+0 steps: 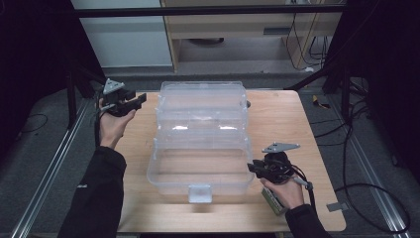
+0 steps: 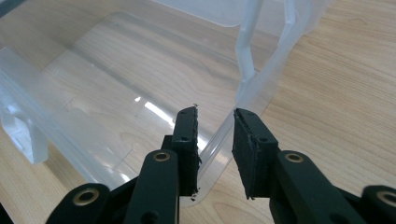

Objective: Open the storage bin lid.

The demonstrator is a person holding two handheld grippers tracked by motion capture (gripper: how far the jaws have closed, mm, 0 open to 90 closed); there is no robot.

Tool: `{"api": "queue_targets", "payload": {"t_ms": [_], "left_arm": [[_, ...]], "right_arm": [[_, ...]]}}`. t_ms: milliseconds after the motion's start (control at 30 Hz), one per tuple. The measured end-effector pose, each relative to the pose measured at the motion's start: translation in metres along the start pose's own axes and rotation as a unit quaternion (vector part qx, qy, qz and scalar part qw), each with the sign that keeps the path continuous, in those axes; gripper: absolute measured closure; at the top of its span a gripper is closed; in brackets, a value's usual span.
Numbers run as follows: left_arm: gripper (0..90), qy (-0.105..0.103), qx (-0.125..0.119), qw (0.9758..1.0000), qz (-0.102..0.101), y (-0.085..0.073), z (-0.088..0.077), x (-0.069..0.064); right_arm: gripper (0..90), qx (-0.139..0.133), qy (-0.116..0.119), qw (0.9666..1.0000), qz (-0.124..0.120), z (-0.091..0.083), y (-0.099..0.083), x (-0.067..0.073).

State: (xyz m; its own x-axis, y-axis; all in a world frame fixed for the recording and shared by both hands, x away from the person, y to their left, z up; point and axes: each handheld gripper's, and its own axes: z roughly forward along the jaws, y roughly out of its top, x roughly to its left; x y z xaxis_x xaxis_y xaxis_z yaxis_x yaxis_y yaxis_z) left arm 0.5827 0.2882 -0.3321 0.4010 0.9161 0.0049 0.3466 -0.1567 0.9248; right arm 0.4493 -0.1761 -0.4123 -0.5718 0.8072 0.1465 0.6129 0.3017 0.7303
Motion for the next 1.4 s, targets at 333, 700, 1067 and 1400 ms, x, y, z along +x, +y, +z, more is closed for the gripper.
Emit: {"api": "queue_targets", "payload": {"t_ms": [333, 700, 1067, 1400], "left_arm": [[44.8, -0.021, 0.008, 0.9994, 0.025, -0.033, -0.043, -0.022], [38.9, -0.047, 0.010, 0.9985, 0.024, -0.065, -0.082, -0.049], [44.3, -0.066, 0.065, 0.9941, 0.058, -0.101, -0.081, -0.076], [55.5, -0.063, 0.101, 0.9914, 0.053, -0.117, -0.074, -0.077]], "right_arm": [[70.8, 0.006, -0.004, 1.0000, -0.004, 0.000, 0.002, 0.001], [70.8, 0.008, -0.006, 0.9999, -0.004, 0.000, 0.002, 0.001], [70.9, 0.009, -0.008, 0.9999, -0.006, 0.000, 0.002, 0.002], [70.9, 0.007, -0.008, 0.9999, -0.004, 0.000, 0.002, 0.002]]}}
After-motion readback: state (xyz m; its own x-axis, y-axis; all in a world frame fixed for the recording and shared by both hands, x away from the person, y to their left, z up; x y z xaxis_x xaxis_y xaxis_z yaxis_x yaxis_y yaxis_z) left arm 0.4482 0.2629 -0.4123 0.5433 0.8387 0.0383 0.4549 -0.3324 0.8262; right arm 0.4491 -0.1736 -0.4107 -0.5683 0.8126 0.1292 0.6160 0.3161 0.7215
